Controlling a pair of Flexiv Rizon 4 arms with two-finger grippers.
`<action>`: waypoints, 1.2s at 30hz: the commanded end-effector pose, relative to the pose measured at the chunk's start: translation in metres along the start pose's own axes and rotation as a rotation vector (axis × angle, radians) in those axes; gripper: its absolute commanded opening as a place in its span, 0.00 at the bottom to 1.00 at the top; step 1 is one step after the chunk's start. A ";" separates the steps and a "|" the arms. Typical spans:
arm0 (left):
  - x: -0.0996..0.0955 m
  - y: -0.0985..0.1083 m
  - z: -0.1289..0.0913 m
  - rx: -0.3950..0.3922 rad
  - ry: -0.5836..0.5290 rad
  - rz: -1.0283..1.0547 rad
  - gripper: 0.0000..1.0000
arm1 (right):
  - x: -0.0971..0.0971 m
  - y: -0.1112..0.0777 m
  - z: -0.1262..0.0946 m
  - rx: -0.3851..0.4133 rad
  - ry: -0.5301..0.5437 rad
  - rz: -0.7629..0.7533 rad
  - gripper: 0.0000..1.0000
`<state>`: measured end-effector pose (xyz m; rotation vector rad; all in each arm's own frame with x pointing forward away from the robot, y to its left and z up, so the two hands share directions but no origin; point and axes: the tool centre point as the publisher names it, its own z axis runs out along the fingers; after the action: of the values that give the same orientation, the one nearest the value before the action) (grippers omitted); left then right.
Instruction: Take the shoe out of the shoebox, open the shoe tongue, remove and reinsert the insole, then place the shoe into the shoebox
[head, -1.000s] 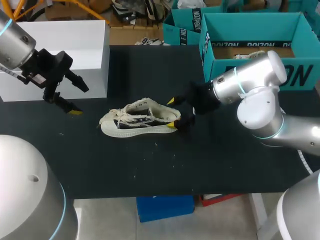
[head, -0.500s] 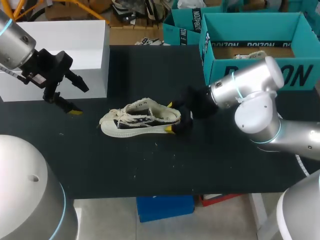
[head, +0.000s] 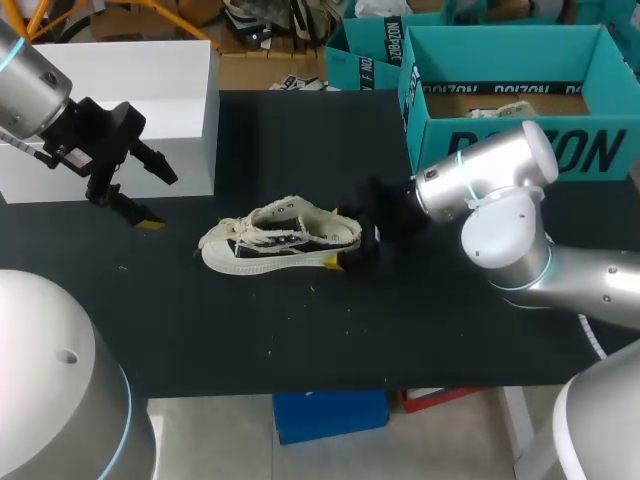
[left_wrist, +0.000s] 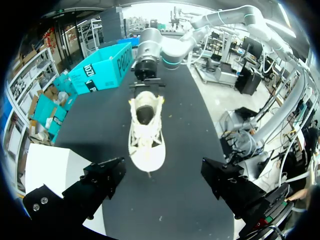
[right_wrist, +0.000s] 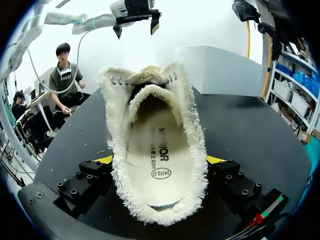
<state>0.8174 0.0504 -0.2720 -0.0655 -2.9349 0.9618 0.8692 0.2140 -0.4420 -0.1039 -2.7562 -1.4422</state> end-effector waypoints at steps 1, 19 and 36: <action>0.001 0.001 0.001 0.000 -0.004 0.002 1.00 | -0.003 -0.002 0.006 0.012 0.014 0.001 0.00; 0.010 -0.027 0.010 -0.149 -0.061 -0.184 1.00 | -0.003 -0.002 0.006 0.012 0.014 0.001 0.00; 0.011 -0.057 0.031 -0.263 -0.142 -0.461 1.00 | -0.003 -0.002 0.006 0.012 0.014 0.001 0.00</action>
<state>0.8018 -0.0132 -0.2631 0.6620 -2.9701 0.5429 0.8709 0.2148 -0.4447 -0.0930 -2.7522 -1.4233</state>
